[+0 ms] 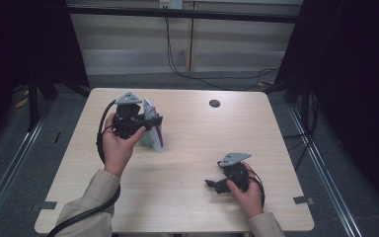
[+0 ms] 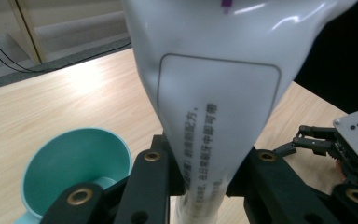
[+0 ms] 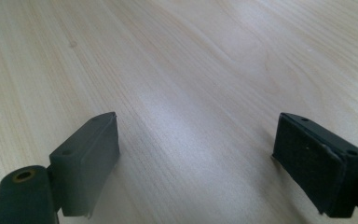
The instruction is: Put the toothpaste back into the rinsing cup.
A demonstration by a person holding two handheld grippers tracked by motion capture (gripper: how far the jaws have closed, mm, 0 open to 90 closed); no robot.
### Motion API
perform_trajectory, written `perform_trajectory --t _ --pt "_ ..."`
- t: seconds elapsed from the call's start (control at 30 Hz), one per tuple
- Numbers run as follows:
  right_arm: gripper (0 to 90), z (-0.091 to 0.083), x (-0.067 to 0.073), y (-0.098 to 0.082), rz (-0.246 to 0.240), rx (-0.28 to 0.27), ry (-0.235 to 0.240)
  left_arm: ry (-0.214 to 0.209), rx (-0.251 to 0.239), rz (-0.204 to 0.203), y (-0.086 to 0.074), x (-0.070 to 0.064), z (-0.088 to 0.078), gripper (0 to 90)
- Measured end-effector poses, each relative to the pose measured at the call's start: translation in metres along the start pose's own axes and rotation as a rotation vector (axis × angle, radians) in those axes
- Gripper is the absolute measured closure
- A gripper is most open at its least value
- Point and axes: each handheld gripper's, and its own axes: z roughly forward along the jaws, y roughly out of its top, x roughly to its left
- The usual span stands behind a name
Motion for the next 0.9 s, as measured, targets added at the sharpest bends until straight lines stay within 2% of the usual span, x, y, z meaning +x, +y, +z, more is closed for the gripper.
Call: perform_trajectory --t 0.9 --pt "13.6 0.000 0.000 0.000 0.001 -0.002 0.000 0.031 -0.030 0.001 0.040 0.014 -0.002 75.9"
